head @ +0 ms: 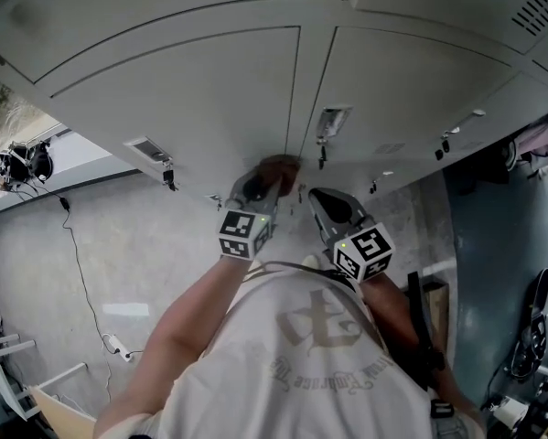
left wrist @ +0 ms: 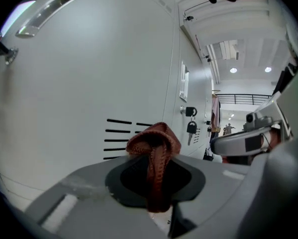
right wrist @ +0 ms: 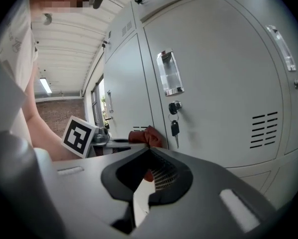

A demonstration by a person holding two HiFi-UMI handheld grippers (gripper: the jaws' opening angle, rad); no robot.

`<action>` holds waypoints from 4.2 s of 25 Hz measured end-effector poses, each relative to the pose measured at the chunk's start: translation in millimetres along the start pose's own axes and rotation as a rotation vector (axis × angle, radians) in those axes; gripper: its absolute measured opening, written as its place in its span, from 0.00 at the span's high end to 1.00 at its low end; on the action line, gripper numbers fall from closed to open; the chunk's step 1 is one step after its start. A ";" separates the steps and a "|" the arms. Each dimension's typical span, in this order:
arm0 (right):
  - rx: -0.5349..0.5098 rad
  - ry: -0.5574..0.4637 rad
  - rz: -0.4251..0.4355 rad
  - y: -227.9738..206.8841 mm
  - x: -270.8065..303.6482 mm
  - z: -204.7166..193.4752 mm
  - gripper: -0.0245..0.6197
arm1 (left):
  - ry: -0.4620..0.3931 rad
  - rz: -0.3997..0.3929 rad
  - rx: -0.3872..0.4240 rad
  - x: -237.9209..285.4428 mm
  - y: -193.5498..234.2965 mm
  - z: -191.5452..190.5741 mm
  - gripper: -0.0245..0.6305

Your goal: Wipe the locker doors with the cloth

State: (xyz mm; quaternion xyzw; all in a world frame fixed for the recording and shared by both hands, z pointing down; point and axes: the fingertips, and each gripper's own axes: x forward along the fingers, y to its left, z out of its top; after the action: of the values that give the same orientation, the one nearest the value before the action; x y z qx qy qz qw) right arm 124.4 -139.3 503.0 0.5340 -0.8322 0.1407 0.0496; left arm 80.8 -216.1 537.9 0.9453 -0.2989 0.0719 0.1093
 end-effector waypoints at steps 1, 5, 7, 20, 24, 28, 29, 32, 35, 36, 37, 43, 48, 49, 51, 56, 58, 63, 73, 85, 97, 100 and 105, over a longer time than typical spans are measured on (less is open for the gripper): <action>-0.009 0.008 0.000 2.7 1.8 -1.4 0.95 | -0.010 -0.006 -0.006 -2.1 0.5 1.1 0.86; -0.056 0.017 0.054 27.1 24.7 6.8 0.95 | -0.037 0.016 -0.024 -20.9 22.4 14.3 0.86; -0.084 0.027 0.092 34.7 31.1 9.4 0.95 | -0.048 0.043 -0.025 -27.7 33.3 18.6 0.86; -0.093 0.052 0.158 71.9 50.5 5.5 0.95 | -0.054 0.262 -0.127 -108.3 129.5 -19.2 0.85; -0.099 0.052 0.176 83.6 53.9 6.5 0.95 | -0.074 0.308 -0.124 -129.1 149.3 -18.1 0.85; -0.107 0.047 0.199 85.6 50.4 3.6 0.95 | -0.118 0.376 -0.122 -146.8 161.9 -20.2 0.85; -0.105 0.038 0.201 84.5 52.4 3.4 0.95 | -0.128 0.401 -0.120 -151.2 168.4 -18.9 0.85; -0.088 0.044 0.176 85.5 49.2 -1.7 0.95 | -0.104 0.431 -0.132 -163.6 181.6 -23.2 0.85; -0.082 0.047 0.173 88.2 50.3 -1.9 0.95 | -0.124 0.462 -0.103 -179.9 195.3 -11.0 0.85; -0.081 0.046 0.172 88.4 50.8 -1.3 0.95 | -0.139 0.475 -0.075 -185.4 198.1 -2.8 0.85; -0.080 0.045 0.172 88.8 50.8 -1.1 0.95 | -0.158 0.486 -0.042 -191.1 199.4 7.2 0.85; -0.075 0.044 0.169 91.2 48.9 -2.1 0.95 | -0.205 0.486 0.090 -200.5 193.3 39.7 0.85; -0.067 0.055 0.160 88.1 42.4 -7.4 0.95 | -0.184 0.445 0.051 -182.7 179.9 31.2 0.86; -0.066 0.056 0.157 86.7 41.2 -7.7 0.95 | -0.182 0.439 0.034 -178.6 176.7 29.6 0.86; -0.062 0.054 0.148 83.5 38.3 -7.7 0.95 | -0.182 0.422 -0.001 -169.6 169.0 27.1 0.86; -0.053 0.049 0.130 75.2 30.2 -8.0 0.95 | -0.193 0.360 -0.074 -142.3 142.1 24.6 0.86; -0.052 0.045 0.124 71.5 27.1 -7.4 0.95 | -0.205 0.355 -0.093 -134.3 133.3 27.9 0.86; -0.047 0.034 0.109 60.0 18.9 -8.1 0.95 | -0.205 0.372 -0.113 -123.4 119.0 30.1 0.86; -0.049 0.004 0.113 43.6 5.7 2.3 0.95 | -0.180 0.207 -0.014 -63.9 49.6 41.5 0.85; -0.019 -0.014 0.085 14.7 -12.6 5.6 0.95 | -0.138 0.092 0.057 -10.6 -14.2 55.0 0.85; -0.021 -0.007 0.192 36.8 16.1 13.2 0.95 | -0.299 0.186 -0.106 -52.2 23.6 82.8 0.85; -0.035 -0.002 0.225 45.7 25.7 11.1 0.95 | -0.325 0.284 -0.188 -78.4 55.1 72.4 0.85; -0.042 0.014 0.261 58.9 36.4 9.4 0.95 | -0.399 0.385 -0.313 -114.5 94.5 66.3 0.85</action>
State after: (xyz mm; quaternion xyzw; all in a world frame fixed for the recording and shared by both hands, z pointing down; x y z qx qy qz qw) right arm 56.4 -150.8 491.7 0.4192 -0.8969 0.1324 0.0480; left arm -62.2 -245.2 466.4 0.8383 -0.4955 -0.1426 0.1772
